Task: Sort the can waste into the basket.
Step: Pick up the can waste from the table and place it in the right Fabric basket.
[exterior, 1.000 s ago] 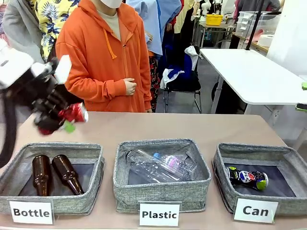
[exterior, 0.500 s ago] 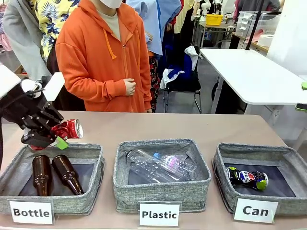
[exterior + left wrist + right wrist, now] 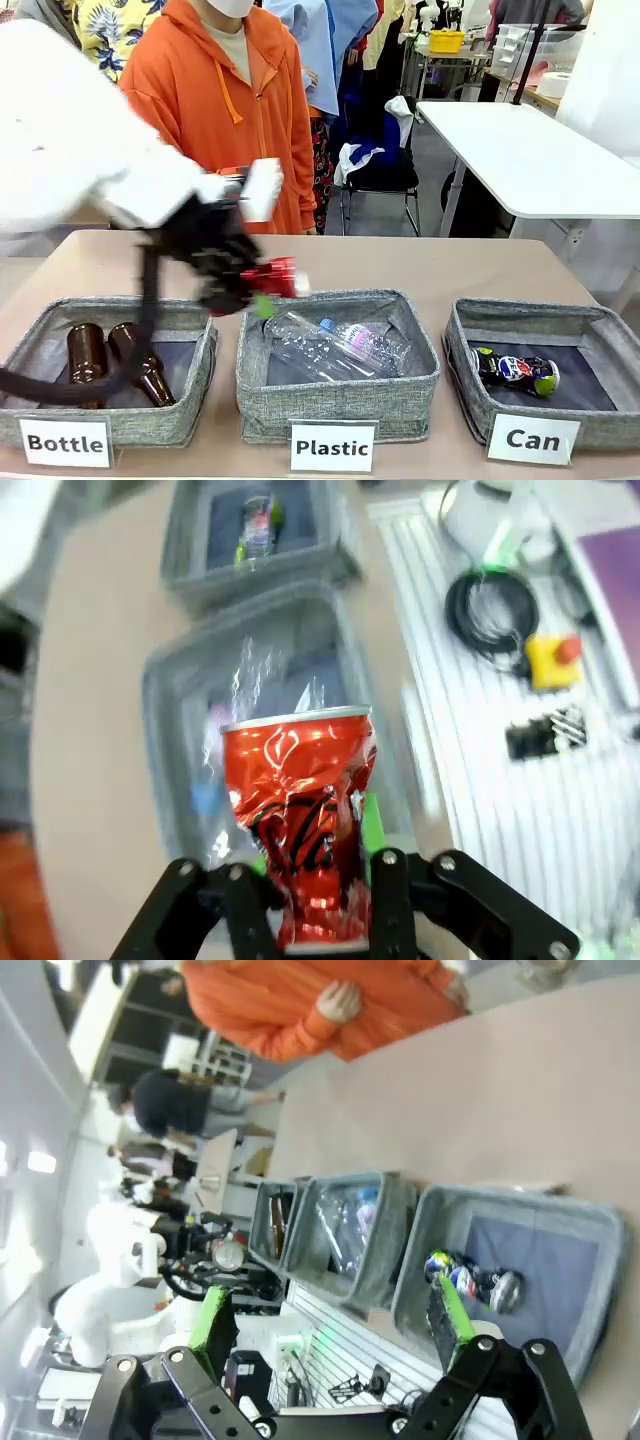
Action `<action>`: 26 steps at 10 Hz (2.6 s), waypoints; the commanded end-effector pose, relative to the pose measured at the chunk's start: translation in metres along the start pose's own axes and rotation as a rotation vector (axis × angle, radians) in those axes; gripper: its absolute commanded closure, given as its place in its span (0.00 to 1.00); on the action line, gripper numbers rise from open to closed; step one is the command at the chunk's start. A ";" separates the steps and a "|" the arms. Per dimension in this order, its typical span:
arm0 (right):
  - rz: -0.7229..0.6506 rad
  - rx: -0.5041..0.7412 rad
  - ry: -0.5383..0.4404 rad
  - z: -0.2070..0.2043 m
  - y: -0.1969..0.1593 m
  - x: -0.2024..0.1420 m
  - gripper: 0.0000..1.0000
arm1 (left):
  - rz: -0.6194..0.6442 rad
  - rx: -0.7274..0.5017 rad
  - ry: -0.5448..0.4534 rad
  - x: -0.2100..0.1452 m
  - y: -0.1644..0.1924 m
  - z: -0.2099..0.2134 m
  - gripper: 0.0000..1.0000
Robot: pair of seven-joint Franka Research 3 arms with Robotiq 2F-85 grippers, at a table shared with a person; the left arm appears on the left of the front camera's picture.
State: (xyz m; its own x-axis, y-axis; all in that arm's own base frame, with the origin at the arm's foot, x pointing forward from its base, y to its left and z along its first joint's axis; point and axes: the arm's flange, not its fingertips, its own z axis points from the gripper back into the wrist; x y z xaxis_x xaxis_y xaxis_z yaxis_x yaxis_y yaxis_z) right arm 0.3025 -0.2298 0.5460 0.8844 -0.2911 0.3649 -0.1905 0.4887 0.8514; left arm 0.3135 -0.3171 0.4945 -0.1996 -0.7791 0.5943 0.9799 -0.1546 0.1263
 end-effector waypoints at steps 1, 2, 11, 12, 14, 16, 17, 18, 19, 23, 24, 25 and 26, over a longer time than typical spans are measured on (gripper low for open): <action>-0.058 -0.015 -0.016 0.055 -0.005 -0.011 0.00 | -0.073 -0.023 -0.030 0.069 0.057 -0.055 0.76; -0.047 -0.050 0.011 0.073 -0.016 -0.022 0.00 | -0.108 0.015 -0.080 0.108 0.069 -0.097 0.76; -0.057 -0.102 0.011 0.101 -0.032 -0.057 0.00 | -0.112 -0.058 -0.010 0.256 0.099 -0.293 0.76; -0.057 -0.102 0.011 0.101 -0.032 -0.057 0.00 | -0.120 -0.068 -0.011 0.255 0.099 -0.292 0.76; -0.057 -0.102 0.011 0.101 -0.032 -0.057 0.00 | -0.153 -0.080 0.002 0.254 0.101 -0.285 0.17; -0.057 -0.102 0.011 0.101 -0.032 -0.057 0.00 | -0.149 -0.071 0.005 0.253 0.098 -0.285 0.00; -0.057 -0.102 0.011 0.101 -0.032 -0.057 0.00 | -0.146 -0.072 0.001 0.252 0.098 -0.284 0.00; -0.057 -0.102 0.011 0.101 -0.032 -0.057 0.00 | -0.152 -0.073 0.011 0.251 0.100 -0.284 0.00; -0.057 -0.102 0.011 0.101 -0.032 -0.057 0.00 | -0.157 -0.077 0.012 0.250 0.101 -0.282 0.00; -0.047 -0.105 0.024 0.101 -0.036 -0.059 0.00 | -0.107 -0.086 0.007 0.241 0.101 -0.270 0.00; -0.040 -0.097 0.033 0.090 -0.035 -0.051 0.00 | -0.106 -0.090 0.013 0.237 0.102 -0.252 0.00; -0.024 -0.082 0.052 0.073 -0.033 -0.039 0.00 | -0.087 -0.098 0.009 0.228 0.104 -0.225 0.00; -0.019 -0.064 0.064 0.051 -0.031 -0.024 0.00 | -0.033 -0.116 -0.010 0.217 0.103 -0.195 0.00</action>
State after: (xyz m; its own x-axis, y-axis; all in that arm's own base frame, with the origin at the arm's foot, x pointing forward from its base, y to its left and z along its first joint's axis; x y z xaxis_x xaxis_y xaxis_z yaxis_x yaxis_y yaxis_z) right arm 0.2417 -0.2936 0.5311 0.9150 -0.2490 0.3173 -0.1362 0.5498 0.8241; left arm 0.3833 -0.6623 0.4650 -0.2725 -0.7645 0.5842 0.9600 -0.2567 0.1118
